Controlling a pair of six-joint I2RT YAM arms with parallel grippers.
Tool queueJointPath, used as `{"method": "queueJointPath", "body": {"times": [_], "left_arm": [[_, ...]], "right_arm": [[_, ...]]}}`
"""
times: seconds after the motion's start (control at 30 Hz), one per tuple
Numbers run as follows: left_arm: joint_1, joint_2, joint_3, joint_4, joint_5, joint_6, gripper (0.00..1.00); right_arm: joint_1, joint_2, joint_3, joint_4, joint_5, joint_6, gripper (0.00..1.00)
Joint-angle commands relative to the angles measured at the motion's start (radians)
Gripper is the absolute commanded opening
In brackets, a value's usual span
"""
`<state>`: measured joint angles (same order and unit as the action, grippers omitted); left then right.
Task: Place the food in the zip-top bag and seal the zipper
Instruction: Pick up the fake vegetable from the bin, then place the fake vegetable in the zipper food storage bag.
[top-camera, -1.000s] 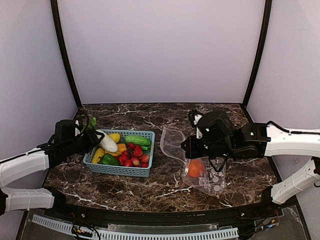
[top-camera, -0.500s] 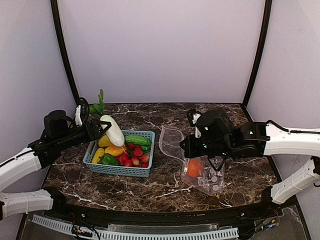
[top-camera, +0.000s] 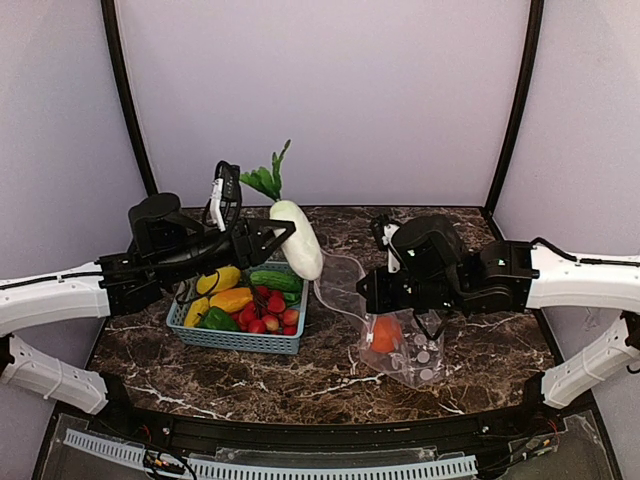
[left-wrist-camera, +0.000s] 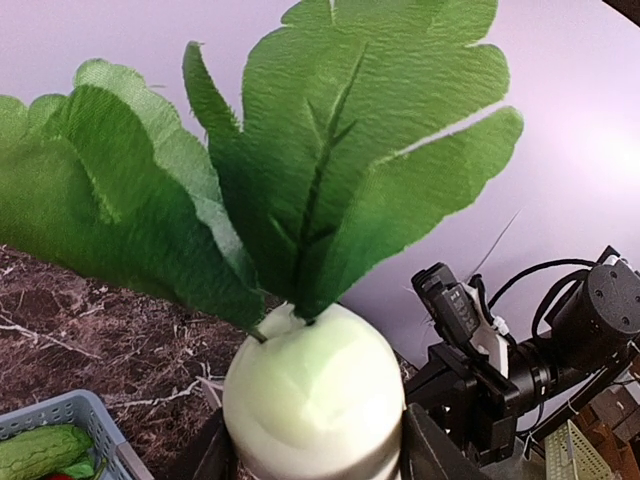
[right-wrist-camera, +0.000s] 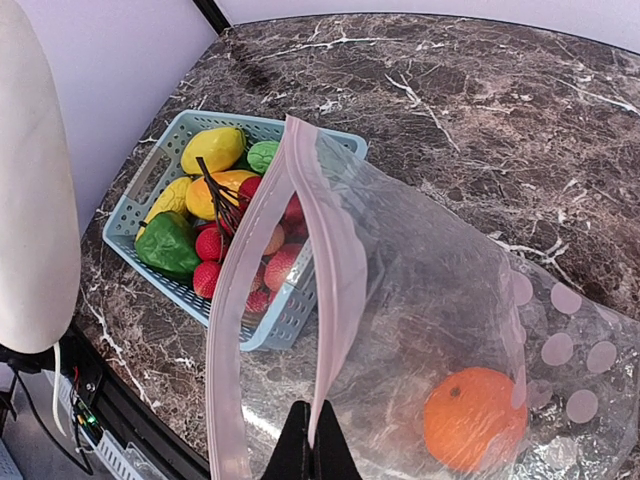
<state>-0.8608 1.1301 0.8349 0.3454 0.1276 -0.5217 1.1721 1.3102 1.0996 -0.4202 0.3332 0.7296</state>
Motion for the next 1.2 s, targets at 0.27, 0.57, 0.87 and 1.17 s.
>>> {"method": "queueJointPath", "body": {"times": [0.27,0.57,0.87,1.17], "left_arm": [[-0.142,0.144,0.032,0.162,-0.265,0.190,0.43],[-0.183,0.226,0.058,0.128,-0.267,0.194,0.42],[-0.192,0.246,0.053,0.019,-0.204,0.136,0.43],[-0.198,0.276,0.076,-0.074,-0.131,0.124,0.53]], "right_arm": [[-0.006,0.007,0.050,0.005,-0.030,-0.010,0.00],[-0.006,-0.002,0.063,0.004,-0.013,-0.004,0.00],[-0.009,0.018,0.075,0.001,-0.008,-0.015,0.00],[-0.010,0.014,0.072,0.002,-0.007,-0.017,0.00]]}}
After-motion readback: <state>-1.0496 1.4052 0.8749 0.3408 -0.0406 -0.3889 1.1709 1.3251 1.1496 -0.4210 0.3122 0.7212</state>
